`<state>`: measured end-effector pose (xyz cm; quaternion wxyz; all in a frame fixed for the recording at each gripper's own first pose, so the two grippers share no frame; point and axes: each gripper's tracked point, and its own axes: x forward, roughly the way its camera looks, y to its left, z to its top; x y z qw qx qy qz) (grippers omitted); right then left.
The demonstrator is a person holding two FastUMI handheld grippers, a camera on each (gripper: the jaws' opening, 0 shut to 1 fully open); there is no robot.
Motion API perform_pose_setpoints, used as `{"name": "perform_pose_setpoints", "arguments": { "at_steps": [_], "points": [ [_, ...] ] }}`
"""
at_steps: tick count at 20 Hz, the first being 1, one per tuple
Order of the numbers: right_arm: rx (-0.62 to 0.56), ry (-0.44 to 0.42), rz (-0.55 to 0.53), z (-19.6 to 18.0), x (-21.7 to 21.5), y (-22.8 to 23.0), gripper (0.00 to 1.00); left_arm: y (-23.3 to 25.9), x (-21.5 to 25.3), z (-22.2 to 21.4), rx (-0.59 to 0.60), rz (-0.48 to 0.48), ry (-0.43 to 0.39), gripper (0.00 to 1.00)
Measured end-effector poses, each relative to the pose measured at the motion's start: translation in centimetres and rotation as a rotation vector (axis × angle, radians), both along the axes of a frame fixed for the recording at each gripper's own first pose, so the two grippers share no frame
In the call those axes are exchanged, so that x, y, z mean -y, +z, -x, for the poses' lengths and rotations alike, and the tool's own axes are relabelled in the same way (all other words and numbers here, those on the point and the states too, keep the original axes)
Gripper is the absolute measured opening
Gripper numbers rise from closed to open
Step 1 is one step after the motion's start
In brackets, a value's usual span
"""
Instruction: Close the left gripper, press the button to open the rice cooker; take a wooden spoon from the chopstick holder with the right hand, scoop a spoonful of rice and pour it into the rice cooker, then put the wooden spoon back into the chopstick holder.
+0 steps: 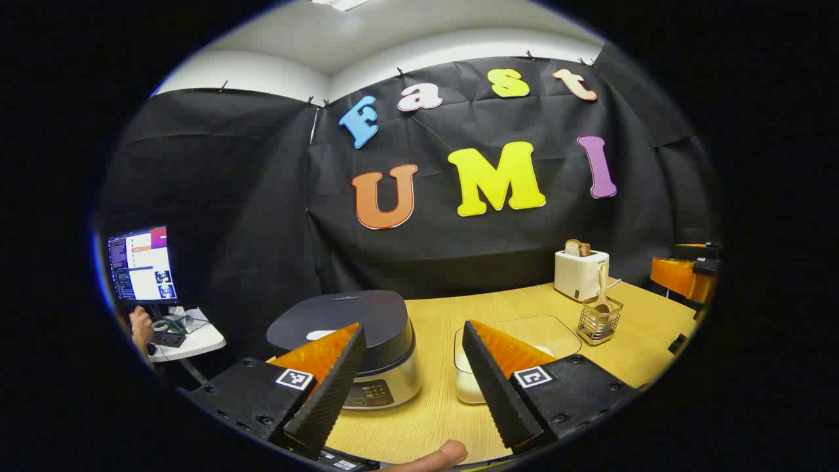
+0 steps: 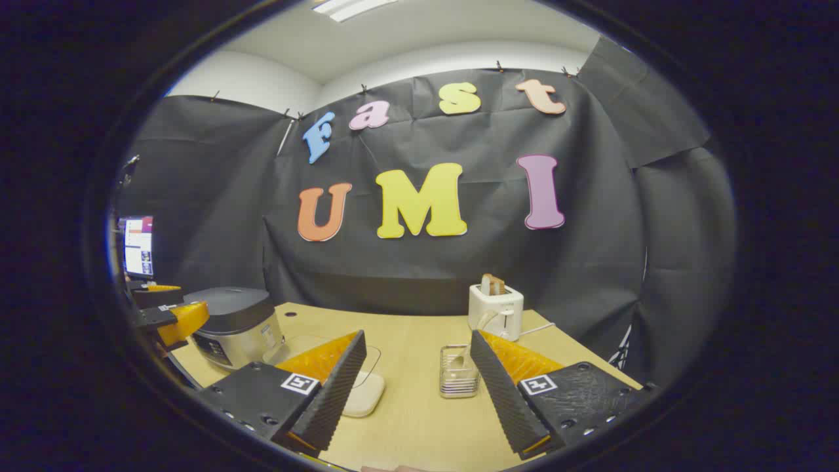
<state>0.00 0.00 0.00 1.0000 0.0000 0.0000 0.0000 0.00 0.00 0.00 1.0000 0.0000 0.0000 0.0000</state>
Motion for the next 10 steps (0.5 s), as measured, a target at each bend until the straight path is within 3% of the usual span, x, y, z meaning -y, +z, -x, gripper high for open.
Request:
{"name": "perform_pose_setpoints", "arguments": {
  "at_steps": [5,10],
  "points": [
    [0.008,-0.019,0.011,0.4,0.7,0.4,0.94,-0.9,1.2,-0.3,-0.027,-0.005,-0.021,0.95],
    [-0.013,0.022,0.029,0.3,-0.4,-0.5,0.92,-0.9,1.5,-0.7,-0.029,0.01,-0.023,0.95]
  ]
}}
